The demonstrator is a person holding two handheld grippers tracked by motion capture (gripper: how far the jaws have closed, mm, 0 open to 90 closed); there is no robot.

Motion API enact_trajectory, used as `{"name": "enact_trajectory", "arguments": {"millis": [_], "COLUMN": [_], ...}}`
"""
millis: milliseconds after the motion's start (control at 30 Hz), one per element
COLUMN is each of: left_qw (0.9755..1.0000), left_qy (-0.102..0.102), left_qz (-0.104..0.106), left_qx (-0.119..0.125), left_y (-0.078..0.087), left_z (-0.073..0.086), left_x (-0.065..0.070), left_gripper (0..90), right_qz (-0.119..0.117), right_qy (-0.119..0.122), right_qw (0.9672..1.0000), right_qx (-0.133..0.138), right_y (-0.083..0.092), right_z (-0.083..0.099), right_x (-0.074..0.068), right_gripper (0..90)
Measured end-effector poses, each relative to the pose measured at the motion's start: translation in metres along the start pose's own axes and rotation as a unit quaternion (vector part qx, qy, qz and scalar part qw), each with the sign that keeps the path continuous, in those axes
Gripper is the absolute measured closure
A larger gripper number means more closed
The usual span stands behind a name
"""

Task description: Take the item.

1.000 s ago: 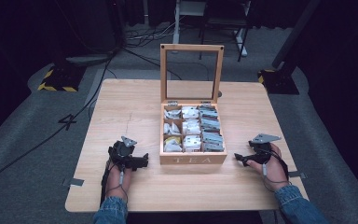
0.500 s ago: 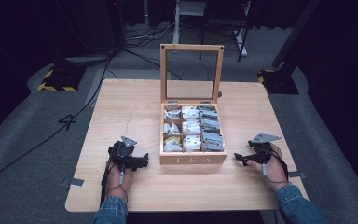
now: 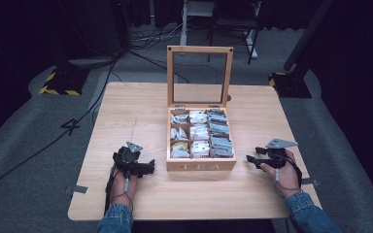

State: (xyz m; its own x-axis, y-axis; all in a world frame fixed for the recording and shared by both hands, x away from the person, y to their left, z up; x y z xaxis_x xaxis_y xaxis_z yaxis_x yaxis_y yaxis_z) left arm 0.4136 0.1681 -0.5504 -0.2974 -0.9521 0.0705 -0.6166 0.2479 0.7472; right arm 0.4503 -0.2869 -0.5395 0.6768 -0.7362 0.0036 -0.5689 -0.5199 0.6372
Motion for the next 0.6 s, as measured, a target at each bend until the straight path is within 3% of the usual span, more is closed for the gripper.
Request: {"name": "enact_trajectory", "arguments": {"millis": [233, 467, 600], "left_qw": [1.0000, 1.0000, 1.0000], "left_qy": [0.000, 0.001, -0.001], "left_qz": [0.000, -0.001, -0.001], "left_qx": [0.000, 0.001, 0.001], "left_y": [0.000, 0.000, 0.000], "left_z": [0.000, 0.000, 0.000], "left_x": [0.000, 0.000, 0.000], "left_gripper": [0.1, 0.1, 0.4], "right_qz": [-0.011, -0.030, -0.046], "right_qy": [-0.002, 0.001, 0.004], "right_qw": [0.9996, 0.9989, 0.9982], "right_qx": [0.026, 0.035, 0.038], "right_y": [0.013, 0.034, 0.036], "right_z": [-0.016, -0.030, -0.036], "right_x": [-0.005, -0.011, -0.017], "right_gripper": [40.4, 39.8, 41.3]}}
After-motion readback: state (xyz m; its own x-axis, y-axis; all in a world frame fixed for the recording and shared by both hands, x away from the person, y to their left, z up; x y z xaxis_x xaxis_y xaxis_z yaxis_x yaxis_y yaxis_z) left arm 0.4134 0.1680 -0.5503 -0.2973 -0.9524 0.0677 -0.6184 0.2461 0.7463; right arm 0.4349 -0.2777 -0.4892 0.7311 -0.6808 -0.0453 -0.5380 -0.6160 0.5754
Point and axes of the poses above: each handheld gripper's, and its own axes: y roughly backward along the jaws, z roughly out of its underside, x roughly to its right, the point moved 6 cm from there along -y, roughly forward along the jaws, and after that the axes turned 4 degrees about y, right-handed, at the moved point
